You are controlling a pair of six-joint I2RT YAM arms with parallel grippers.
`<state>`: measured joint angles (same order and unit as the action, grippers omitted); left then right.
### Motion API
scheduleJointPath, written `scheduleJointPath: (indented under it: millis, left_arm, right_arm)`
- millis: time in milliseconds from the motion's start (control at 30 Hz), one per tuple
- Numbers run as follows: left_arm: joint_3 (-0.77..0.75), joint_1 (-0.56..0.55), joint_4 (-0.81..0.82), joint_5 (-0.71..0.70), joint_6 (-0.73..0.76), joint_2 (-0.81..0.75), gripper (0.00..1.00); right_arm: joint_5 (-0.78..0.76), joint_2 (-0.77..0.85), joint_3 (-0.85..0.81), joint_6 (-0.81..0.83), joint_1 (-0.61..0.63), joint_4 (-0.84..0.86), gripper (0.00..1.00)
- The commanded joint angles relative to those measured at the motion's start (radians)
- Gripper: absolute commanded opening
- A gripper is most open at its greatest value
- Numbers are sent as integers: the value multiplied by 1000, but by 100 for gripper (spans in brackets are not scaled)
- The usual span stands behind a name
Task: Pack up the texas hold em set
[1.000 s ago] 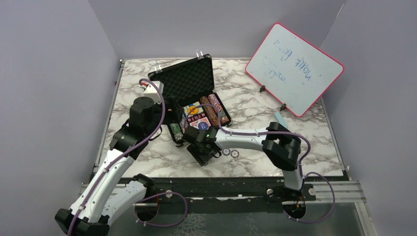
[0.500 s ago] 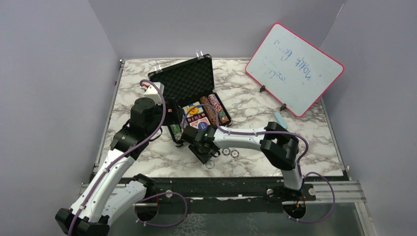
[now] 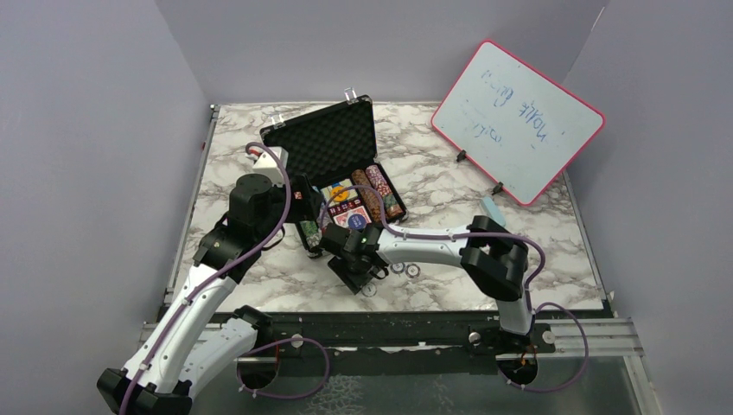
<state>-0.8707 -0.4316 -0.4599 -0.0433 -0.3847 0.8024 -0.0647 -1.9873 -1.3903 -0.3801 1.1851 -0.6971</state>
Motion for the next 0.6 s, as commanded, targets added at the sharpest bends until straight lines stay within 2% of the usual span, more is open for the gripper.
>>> scheduleJointPath:
  millis: [0, 567]
  left_arm:
    - [19, 1, -1, 2, -8, -7, 78]
    - [25, 1, -6, 18, -3, -12, 78]
  right_arm:
    - [-6, -31, 64, 5, 6, -79, 56]
    - [-26, -37, 95, 8, 47, -126, 56]
